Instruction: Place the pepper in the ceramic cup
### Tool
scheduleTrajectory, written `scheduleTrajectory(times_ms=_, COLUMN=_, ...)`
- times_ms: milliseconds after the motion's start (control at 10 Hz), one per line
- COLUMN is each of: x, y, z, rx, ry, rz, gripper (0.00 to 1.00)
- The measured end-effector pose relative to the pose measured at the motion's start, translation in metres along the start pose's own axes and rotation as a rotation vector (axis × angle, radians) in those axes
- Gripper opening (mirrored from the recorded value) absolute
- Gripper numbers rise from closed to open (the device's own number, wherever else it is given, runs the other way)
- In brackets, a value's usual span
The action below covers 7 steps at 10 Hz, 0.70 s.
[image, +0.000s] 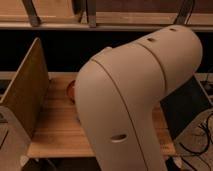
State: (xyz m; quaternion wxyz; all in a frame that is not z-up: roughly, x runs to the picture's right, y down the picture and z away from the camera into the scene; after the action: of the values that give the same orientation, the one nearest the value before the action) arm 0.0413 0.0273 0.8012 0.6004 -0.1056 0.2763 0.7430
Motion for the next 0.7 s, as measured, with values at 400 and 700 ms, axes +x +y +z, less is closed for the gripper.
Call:
scheduleTrajectory(times_ms=400, x=0.0001, y=0.0007, z=0.0, rx=-0.001, ry=0.0, rz=-0.001, gripper=0.41)
scheduleTrajectory(times_ms=700, x=0.0001, y=0.0004, z=0.0001, rx=0.0, ry=0.0, rz=-0.001, gripper=0.69)
